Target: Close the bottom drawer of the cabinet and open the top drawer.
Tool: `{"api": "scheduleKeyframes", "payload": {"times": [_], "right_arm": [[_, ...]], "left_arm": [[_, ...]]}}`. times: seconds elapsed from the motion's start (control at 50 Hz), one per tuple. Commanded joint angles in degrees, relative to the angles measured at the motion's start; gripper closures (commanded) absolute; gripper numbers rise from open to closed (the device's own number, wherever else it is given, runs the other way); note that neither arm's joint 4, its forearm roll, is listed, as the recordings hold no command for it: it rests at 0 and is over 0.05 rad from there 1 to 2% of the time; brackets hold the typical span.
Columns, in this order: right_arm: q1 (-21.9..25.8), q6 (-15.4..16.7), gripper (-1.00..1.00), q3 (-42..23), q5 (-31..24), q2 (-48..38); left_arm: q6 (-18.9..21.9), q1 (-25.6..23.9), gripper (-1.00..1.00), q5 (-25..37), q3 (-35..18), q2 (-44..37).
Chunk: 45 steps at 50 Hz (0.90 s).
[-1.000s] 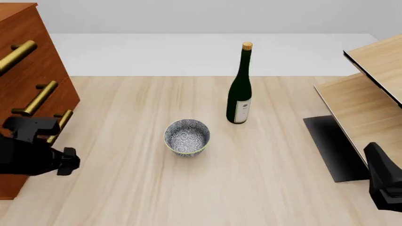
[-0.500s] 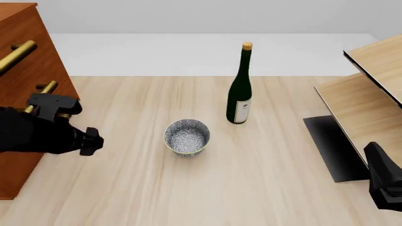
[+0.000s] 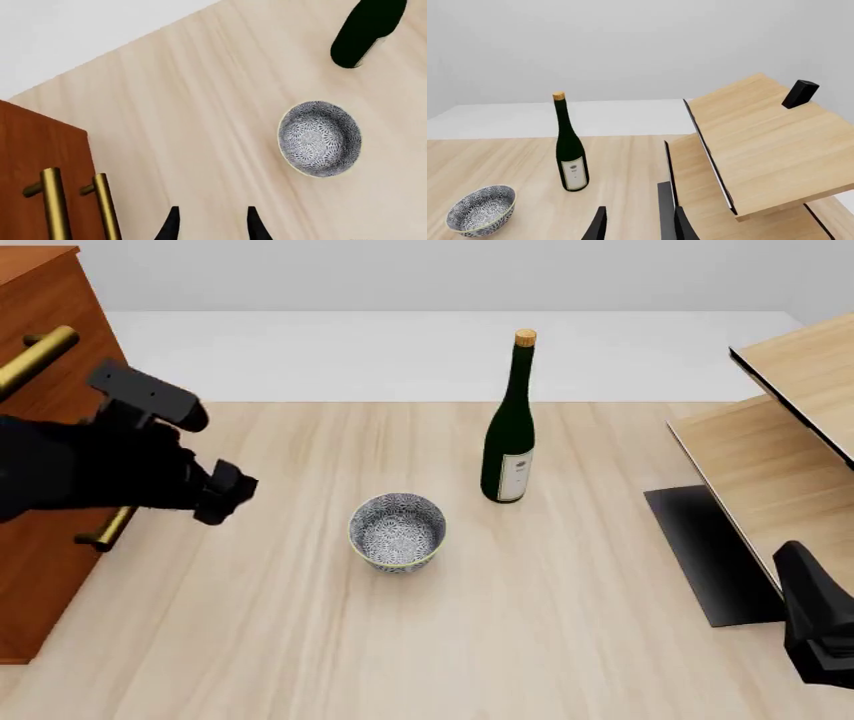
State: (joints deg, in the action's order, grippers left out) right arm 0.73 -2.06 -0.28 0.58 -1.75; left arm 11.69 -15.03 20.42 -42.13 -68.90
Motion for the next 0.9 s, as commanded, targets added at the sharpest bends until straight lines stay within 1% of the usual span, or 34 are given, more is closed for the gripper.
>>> {"api": "scheduleKeyframes", "payload": {"times": [0.02, 0.06, 0.1, 0.12, 0.14, 0.16, 0.18, 0.24, 0.26, 0.28, 0.3, 0.32, 0.34, 0.46, 0.52, 0.56, 0.58, 0.62, 0.64, 0.68, 0.72, 0.78, 0.82, 0.88, 0.9], "right_arm": [[-0.04, -0.14, -1.00, -0.01, 0.20, -0.22], [-0.05, -0.15, -1.00, -0.01, 0.19, -0.21], [-0.01, -0.16, -1.00, -0.01, 0.10, -0.12], [0.03, -0.15, -1.00, -0.01, 0.06, -0.08], [0.04, -0.15, -1.00, -0.02, 0.07, -0.08], [0.04, -0.17, -1.00, -0.02, 0.07, -0.09], [0.04, -0.16, -1.00, -0.01, 0.08, -0.09], [0.02, -0.14, -1.00, -0.01, 0.08, -0.08], [0.00, -0.15, -1.00, -0.01, 0.13, -0.13], [0.00, -0.15, -1.00, -0.01, 0.13, -0.13], [0.00, -0.14, -1.00, -0.01, 0.12, -0.11], [-0.01, -0.15, -1.00, -0.02, 0.13, -0.11], [-0.02, -0.15, -1.00, -0.01, 0.16, -0.15], [-0.05, -0.17, -1.00, -0.01, 0.30, -0.27], [-0.04, -0.18, -1.00, -0.02, 0.28, -0.25], [-0.05, -0.20, -1.00, -0.02, 0.32, -0.28], [-0.06, -0.21, -1.00, -0.03, 0.32, -0.28], [-0.09, -0.20, -1.00, -0.03, 0.34, -0.31], [-0.10, -0.19, -1.00, -0.03, 0.34, -0.30], [-0.08, -0.17, -1.00, -0.03, 0.30, -0.26], [-0.06, -0.17, -1.00, -0.04, 0.18, -0.16], [-0.08, -0.18, -1.00, -0.04, 0.19, -0.15], [-0.07, -0.17, -1.00, -0.04, 0.16, -0.13], [-0.05, -0.18, -1.00, -0.04, 0.08, -0.05], [-0.04, -0.19, -1.00, -0.04, 0.09, -0.06]], "left_arm": [[13.18, -1.36, -1.00, -4.08, 1.17, 3.65], [13.76, -1.15, -1.00, -4.18, 1.06, 3.79], [18.04, -0.62, -1.00, -5.96, 2.56, 5.11], [21.81, 0.19, -1.00, -7.80, 4.28, 6.27], [23.50, 0.40, -1.00, -8.76, 5.02, 6.81], [23.34, 0.77, -1.00, -8.70, 4.76, 6.78], [24.40, 1.13, -1.00, -9.17, 4.91, 6.99], [25.13, 0.31, -1.00, -9.17, 4.04, 7.03], [29.02, 1.16, -1.00, -11.25, 5.51, 8.22], [30.41, 1.52, -1.00, -12.15, 6.25, 8.74], [33.35, 2.08, -1.00, -13.97, 7.70, 9.50], [35.47, 2.37, -1.00, -15.49, 8.88, 10.03], [36.37, 2.87, -1.00, -16.21, 9.24, 10.27], [40.75, 2.57, -1.00, -19.12, 10.21, 11.07], [41.55, 2.53, -1.00, -19.42, 9.82, 10.87], [41.18, 3.34, -1.00, -18.63, 8.27, 10.29], [41.86, 3.23, -1.00, -19.03, 8.41, 10.34], [45.01, 3.41, -1.00, -21.24, 9.95, 10.64], [45.55, 3.89, -1.00, -21.68, 10.08, 10.65], [45.00, 3.79, -1.00, -20.75, 9.18, 10.04], [45.73, 4.13, -1.00, -21.17, 8.97, 9.98], [48.67, 5.07, -1.00, -22.97, 10.40, 10.08], [48.97, 5.22, -1.00, -23.30, 9.97, 10.16], [51.82, 6.32, -1.00, -24.28, 10.57, 10.17], [51.98, 6.14, -1.00, -24.87, 10.36, 10.69]]}}
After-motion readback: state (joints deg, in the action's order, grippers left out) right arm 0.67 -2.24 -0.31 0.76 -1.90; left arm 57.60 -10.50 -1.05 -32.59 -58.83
